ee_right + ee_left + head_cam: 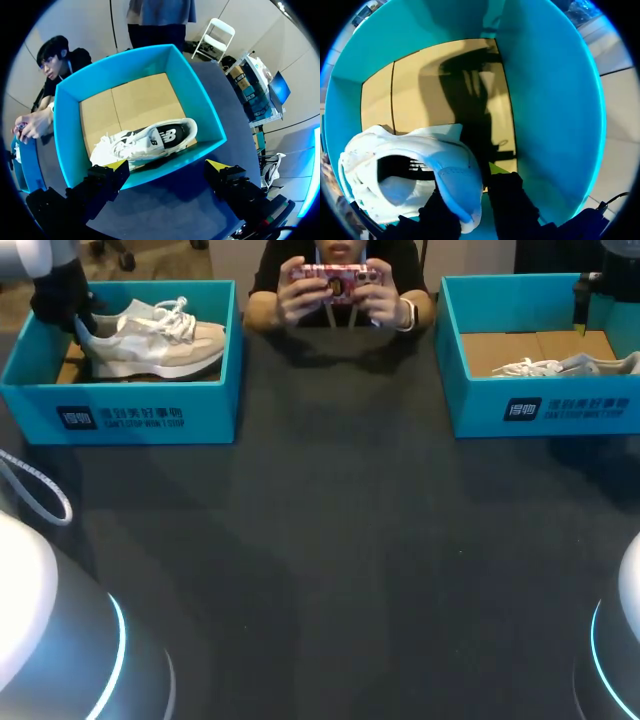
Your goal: Take the shoe out of the shoebox, open the shoe tongue, remove and reinsert the insole, then place the shoe into the shoebox
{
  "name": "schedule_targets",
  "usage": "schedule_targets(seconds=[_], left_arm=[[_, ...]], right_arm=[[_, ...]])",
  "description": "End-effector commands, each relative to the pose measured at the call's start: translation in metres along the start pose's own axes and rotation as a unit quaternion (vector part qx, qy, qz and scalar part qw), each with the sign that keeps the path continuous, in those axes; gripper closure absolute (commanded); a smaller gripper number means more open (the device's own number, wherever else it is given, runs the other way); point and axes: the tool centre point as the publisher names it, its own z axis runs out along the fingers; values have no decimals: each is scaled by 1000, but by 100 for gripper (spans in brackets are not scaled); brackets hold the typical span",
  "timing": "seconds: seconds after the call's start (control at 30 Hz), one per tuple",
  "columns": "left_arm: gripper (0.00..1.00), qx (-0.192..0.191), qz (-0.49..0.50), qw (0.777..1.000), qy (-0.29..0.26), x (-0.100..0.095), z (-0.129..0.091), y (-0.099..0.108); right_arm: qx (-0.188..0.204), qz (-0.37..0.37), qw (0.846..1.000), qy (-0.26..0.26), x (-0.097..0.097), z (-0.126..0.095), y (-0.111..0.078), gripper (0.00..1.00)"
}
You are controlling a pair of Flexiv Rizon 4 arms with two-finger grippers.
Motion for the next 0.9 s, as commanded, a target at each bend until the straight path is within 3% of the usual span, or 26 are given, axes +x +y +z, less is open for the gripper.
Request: schedule_targets(seconds=[0.03, 0.4, 0.6, 0.9], left_arm=[[100, 3, 10, 1000, 2, 2, -14, -2], [100, 4, 15, 1000, -2, 10, -86, -16], [100, -17, -17, 1000, 1, 21, -137, -19], [100, -25, -35, 999, -5, 28, -184, -22]], right_arm=[[-1, 1, 1000, 1, 0, 0, -1, 0], [-1, 1, 1000, 1, 0, 0, -1, 0], [-1, 1, 1000, 1, 0, 0, -1, 0], [-1, 1, 1000, 1, 0, 0, -1, 0]])
